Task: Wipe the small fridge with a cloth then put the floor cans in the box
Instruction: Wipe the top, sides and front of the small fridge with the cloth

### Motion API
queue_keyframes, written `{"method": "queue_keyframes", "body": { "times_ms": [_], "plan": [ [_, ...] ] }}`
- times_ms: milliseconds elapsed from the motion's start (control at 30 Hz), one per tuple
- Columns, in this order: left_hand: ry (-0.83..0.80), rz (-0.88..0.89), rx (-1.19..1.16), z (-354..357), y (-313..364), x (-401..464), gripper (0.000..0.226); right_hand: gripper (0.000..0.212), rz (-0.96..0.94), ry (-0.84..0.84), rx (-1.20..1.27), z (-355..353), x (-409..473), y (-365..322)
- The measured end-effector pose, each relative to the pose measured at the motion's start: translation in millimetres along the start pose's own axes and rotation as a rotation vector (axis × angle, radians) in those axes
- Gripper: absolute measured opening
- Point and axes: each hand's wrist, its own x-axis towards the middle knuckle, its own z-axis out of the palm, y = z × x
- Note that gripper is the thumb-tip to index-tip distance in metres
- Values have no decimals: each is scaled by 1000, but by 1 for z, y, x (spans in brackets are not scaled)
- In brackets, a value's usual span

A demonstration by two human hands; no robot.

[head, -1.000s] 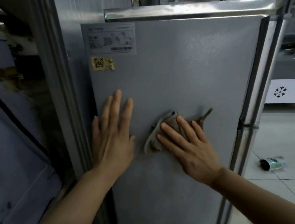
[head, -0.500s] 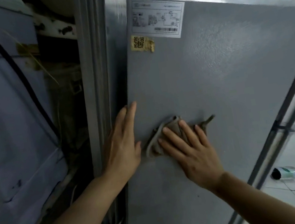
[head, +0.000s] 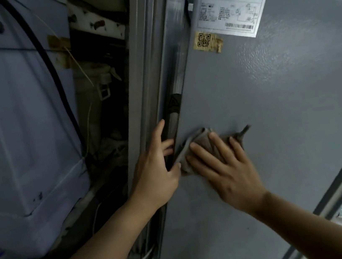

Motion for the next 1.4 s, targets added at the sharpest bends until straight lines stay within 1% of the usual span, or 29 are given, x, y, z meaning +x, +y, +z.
{"method": "queue_keyframes", "body": {
  "times_ms": [67,133,233,333,433,533,667,800,867,933,1000,1033,1100,1233,1333,1400],
  "plan": [
    [4,-6,-5,-4,-1,-1,88,55,-49,-46,-37,-2,2,3],
    [44,14,13,-10,-1,-1,84,58,-64,-39,-58,-10,16,13],
    [121,29,36,-18,-2,1,80,55,33,41,-72,-26,56,36],
    [138,40,63,-23,-7,1,78,55,82,90,-89,-37,95,52],
    [183,47,104,-23,-17,-2,74,47,94,146,-85,-34,106,47],
    [223,23,147,-19,-25,-8,71,36,12,157,-47,-20,92,28],
    [239,22,173,-14,-34,-16,69,28,-107,102,12,6,62,-13],
    [193,12,190,-15,-41,-23,69,30,-180,0,14,30,30,-60],
    [167,4,203,-18,-45,-25,69,35,-251,-106,-27,37,13,-78],
    [147,-8,211,-18,-47,-28,69,47,-322,-229,-48,39,-2,-90],
    [132,-24,203,-16,-45,-31,69,61,-361,-282,-46,38,-10,-87],
    [123,-28,193,-14,-43,-32,69,64,-370,-270,-45,36,-11,-80],
    [104,-20,172,-7,-38,-31,67,62,-372,-197,-50,31,-14,-59],
    [87,-3,164,8,-27,-24,68,56,-271,-27,-40,10,-10,-1],
    [69,-35,147,23,-20,-16,71,55,-74,130,-52,0,3,37],
    [68,-60,173,34,-18,-14,70,55,82,227,-33,2,5,43]
  ]
}}
